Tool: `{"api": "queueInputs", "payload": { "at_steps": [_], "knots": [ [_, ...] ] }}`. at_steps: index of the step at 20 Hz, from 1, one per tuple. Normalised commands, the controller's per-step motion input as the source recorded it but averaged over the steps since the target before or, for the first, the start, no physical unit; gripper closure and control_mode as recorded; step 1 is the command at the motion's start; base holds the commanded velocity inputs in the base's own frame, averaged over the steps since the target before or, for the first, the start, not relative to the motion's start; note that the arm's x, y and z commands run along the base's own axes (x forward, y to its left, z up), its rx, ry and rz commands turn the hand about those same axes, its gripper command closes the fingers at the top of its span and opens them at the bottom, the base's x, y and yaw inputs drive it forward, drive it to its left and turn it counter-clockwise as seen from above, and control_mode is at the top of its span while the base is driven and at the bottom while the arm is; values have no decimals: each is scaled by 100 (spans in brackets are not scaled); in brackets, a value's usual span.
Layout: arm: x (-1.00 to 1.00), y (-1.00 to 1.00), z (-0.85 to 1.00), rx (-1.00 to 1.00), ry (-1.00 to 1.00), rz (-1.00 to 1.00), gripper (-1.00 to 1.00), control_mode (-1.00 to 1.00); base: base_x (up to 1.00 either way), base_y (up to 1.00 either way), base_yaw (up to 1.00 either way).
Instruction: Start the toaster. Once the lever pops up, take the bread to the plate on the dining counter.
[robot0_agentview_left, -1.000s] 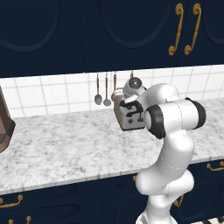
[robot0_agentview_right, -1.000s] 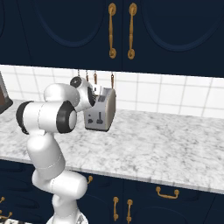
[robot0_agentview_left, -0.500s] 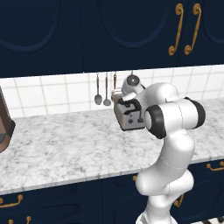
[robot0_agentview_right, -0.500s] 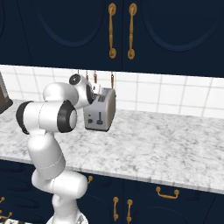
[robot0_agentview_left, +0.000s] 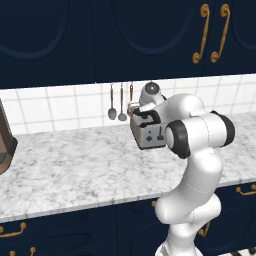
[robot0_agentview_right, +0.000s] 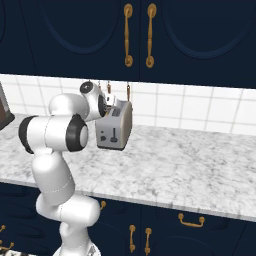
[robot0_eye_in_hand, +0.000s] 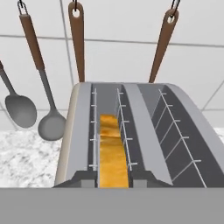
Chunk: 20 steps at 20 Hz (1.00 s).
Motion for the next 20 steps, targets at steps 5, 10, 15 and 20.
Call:
{"api": "queueInputs", "payload": {
  "at_steps": [5, 10, 15, 20],
  "knots": [
    [-33, 0, -8, 0, -2, 0, 100, -100, 0, 0, 0],
    [-19, 0, 0, 0, -6, 0, 100, -100, 0, 0, 0],
    [-15, 4, 7, 0, -13, 0, 100, -100, 0, 0, 0],
    [-13, 11, 23, -1, -18, 0, 100, -100, 0, 0, 0]
  ]
}}
